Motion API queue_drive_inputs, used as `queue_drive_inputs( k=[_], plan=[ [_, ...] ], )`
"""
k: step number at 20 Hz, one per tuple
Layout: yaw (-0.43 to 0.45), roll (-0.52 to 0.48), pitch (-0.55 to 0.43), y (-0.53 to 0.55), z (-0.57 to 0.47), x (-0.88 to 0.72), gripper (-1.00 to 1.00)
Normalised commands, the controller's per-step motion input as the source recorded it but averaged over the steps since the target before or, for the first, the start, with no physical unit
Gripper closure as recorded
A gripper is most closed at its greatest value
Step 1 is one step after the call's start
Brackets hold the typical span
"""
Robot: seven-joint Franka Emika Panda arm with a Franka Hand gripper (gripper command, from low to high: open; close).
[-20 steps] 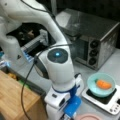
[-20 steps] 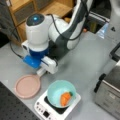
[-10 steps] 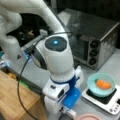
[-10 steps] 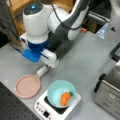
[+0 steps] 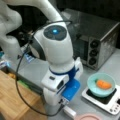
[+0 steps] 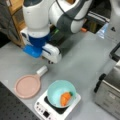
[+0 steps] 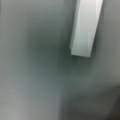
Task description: Pick up the pan. Place the pan on the table. Pick up the bowl. Place the bowl on the stove.
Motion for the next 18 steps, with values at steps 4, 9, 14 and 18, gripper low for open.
queue_drive_inputs(
  k=[4,9,14,18],
  plan=[
    [-0.053,-0.026,0.078,0.13,0.18,-0.11,-1.00],
    [-0.062,-0.030,0.063,0.16,0.09,-0.18,-1.00],
    [-0.086,-0.029,0.025,0.23,0.06,-0.26,-1.00],
    [-0.108,-0.018,-0.051,0.29,0.03,-0.37,-1.00]
  ],
)
